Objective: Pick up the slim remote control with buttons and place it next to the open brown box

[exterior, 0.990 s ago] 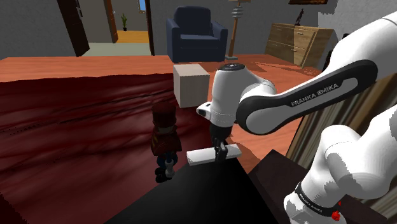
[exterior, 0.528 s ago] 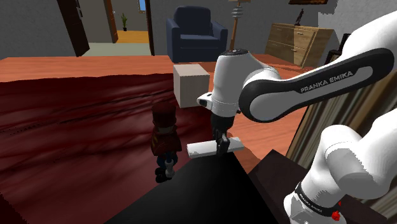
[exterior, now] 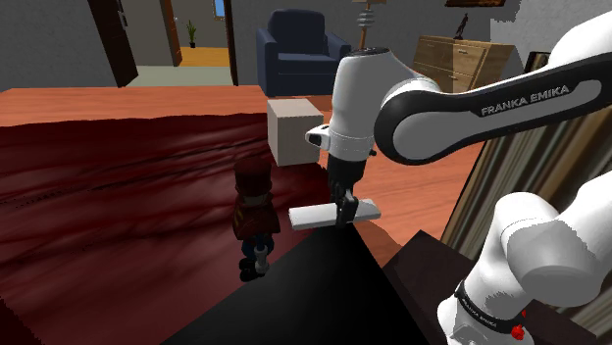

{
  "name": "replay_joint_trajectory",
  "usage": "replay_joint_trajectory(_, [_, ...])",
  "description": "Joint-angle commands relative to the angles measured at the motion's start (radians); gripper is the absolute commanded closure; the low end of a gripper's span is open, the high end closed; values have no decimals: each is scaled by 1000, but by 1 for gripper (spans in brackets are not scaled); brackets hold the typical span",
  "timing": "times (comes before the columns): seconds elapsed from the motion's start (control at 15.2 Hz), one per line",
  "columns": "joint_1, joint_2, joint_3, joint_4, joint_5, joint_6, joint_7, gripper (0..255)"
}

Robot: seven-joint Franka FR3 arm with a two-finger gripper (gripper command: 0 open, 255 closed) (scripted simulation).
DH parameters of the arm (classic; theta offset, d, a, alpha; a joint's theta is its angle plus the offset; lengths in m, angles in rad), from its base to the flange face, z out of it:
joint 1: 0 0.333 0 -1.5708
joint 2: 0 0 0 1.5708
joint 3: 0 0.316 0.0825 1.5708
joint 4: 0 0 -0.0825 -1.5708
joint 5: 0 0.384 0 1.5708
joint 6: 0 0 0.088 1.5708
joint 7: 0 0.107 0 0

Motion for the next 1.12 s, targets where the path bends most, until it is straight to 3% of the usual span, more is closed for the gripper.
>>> replay_joint_trajectory(0.0, [0,-6,-1,24,0,-30,1,255])
replay_joint_trajectory(1.06, [-4,-27,-15,224,-9,-251,-1,255])
